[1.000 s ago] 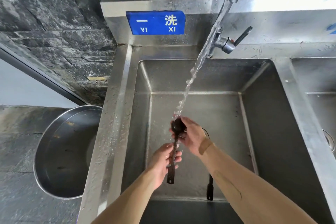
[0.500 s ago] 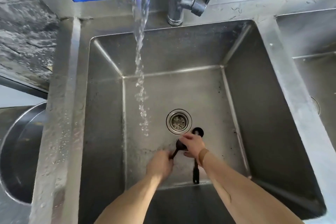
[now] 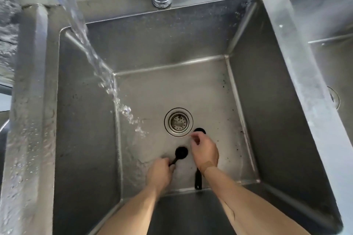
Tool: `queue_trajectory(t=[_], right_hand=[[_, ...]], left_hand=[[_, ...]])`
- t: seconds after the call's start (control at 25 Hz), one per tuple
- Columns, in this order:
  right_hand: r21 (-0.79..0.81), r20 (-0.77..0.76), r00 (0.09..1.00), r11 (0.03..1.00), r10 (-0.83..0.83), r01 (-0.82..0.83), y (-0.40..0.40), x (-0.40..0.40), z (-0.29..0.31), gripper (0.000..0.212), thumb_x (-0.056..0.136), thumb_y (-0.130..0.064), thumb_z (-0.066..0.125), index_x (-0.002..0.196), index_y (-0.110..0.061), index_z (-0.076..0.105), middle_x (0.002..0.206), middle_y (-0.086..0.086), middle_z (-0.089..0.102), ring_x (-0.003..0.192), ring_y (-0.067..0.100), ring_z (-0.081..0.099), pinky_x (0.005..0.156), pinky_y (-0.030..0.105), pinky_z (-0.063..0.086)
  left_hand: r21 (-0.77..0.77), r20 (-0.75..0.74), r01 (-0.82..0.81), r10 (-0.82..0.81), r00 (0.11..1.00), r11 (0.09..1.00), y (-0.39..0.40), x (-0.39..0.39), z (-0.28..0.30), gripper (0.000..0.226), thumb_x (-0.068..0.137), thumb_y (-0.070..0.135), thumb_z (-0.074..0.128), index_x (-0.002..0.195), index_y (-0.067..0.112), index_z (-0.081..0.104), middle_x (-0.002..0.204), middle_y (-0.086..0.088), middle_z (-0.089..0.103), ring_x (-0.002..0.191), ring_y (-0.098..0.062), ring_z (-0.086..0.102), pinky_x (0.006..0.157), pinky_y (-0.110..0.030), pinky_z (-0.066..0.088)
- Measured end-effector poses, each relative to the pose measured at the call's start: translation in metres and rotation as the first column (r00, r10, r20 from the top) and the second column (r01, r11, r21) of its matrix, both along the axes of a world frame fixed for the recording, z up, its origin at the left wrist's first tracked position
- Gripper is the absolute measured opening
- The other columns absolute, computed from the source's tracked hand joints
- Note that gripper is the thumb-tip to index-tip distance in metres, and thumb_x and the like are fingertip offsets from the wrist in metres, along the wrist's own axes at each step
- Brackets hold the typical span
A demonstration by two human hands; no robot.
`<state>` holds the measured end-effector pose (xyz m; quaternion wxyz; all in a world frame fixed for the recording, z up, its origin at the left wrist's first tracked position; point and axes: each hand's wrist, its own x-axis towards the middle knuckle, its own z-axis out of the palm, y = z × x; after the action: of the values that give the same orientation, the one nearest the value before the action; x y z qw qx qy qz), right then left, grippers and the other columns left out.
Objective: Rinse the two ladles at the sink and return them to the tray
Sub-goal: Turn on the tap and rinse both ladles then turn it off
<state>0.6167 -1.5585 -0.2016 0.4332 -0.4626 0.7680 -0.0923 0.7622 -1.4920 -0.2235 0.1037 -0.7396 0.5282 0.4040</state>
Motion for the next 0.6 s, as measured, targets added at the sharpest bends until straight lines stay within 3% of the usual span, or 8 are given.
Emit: queue_trajectory(t=[0.12, 0.24, 0.44, 0.6], right_hand=[[-0.008, -0.087, 0.985, 0.989, -0.148, 0.148, -0.005, -0.017, -0.003, 0.027, 0.087, -0.024, 0.064, 0.112, -0.029, 0.058, 0.112, -0.003, 0.064, 0.088, 0.015, 0.057, 0.072, 0.024, 0.04], [0.107, -0.03, 0.992, 0.986, -0.122, 0.124, -0.011, -0.03, -0.014, 0.051, 0.083, -0.027, 0.07, 0.13, -0.026, 0.05, 0.124, 0.003, 0.059, 0.107, 0.024, 0.06, 0.084, 0.031, 0.047], [0.134, -0.012, 1.0, 0.991, 0.019, -0.018, -0.022, -0.034, -0.026, 0.057, 0.078, -0.034, 0.074, 0.129, -0.029, 0.05, 0.122, 0.004, 0.063, 0.109, 0.026, 0.06, 0.086, 0.032, 0.045], [0.103, 0.011, 0.994, 0.988, 0.113, -0.114, -0.026, -0.032, -0.03, 0.054, 0.076, -0.026, 0.073, 0.126, -0.029, 0.052, 0.121, 0.008, 0.061, 0.109, 0.029, 0.059, 0.088, 0.031, 0.045]], left_hand=[[-0.015, 0.11, 0.045, -0.043, 0.993, 0.999, -0.001, -0.006, 0.004, 0.028, 0.092, 0.041, 0.051, 0.106, 0.02, 0.061, 0.113, -0.007, 0.062, 0.104, -0.03, 0.063, 0.083, -0.041, 0.053], [-0.063, 0.254, 0.093, -0.074, 0.964, 0.994, -0.004, -0.021, 0.011, 0.037, 0.091, 0.048, 0.05, 0.118, 0.022, 0.049, 0.118, -0.004, 0.053, 0.103, -0.027, 0.061, 0.079, -0.041, 0.05], [-0.07, 0.085, 0.166, -0.16, 0.983, 0.984, -0.009, -0.064, 0.008, 0.034, 0.092, 0.047, 0.049, 0.111, 0.019, 0.052, 0.114, -0.005, 0.06, 0.102, -0.028, 0.062, 0.079, -0.041, 0.051], [-0.04, 0.047, 0.01, -0.008, 0.999, 0.999, -0.013, -0.088, 0.003, 0.031, 0.089, 0.043, 0.056, 0.107, 0.017, 0.054, 0.108, -0.007, 0.067, 0.103, -0.031, 0.064, 0.08, -0.041, 0.049]])
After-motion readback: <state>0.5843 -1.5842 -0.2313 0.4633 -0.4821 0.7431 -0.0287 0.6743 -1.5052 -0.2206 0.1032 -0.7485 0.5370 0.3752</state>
